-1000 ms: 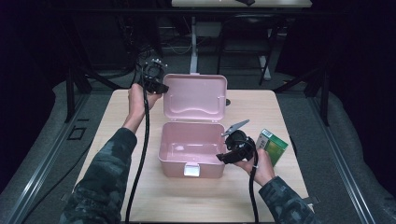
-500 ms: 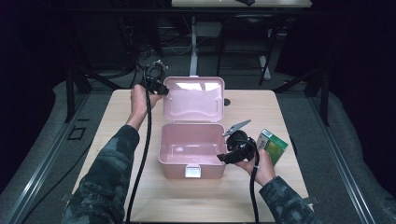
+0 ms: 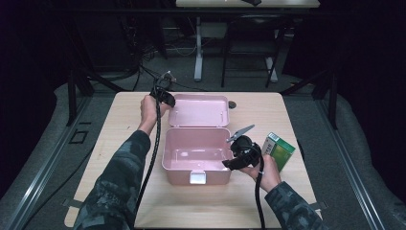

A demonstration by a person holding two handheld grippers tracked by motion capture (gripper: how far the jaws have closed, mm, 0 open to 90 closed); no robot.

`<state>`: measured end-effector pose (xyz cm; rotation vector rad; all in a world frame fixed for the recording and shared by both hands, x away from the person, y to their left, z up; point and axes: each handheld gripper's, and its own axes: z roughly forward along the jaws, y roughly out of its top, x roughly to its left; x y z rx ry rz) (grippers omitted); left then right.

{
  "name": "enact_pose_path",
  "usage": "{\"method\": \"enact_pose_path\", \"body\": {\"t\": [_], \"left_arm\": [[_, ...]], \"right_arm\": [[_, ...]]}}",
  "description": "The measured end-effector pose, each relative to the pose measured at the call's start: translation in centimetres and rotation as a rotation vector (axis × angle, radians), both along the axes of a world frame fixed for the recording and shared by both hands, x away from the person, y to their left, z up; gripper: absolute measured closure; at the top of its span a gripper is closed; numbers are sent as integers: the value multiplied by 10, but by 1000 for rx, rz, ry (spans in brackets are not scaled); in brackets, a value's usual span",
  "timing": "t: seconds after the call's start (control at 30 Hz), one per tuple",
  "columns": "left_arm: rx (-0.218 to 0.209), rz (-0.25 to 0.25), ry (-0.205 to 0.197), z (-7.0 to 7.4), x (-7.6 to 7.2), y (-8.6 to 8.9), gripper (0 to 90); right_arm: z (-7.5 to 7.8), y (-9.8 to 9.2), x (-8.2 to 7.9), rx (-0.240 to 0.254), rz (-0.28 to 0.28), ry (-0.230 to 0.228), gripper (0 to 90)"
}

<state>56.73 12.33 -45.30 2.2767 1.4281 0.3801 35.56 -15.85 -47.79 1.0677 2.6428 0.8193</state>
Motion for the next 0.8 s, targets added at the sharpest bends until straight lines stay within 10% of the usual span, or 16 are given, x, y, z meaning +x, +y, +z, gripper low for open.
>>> {"method": "enact_pose_path", "body": {"t": [0.53, 0.8], "left_arm": [[-13, 33, 51, -13, 3, 2, 777], [-24, 49, 30, -4, -4, 17, 435]], "right_arm": [[0, -2, 0, 15, -10, -13, 467], [0, -2, -1, 15, -12, -16, 479]]}}
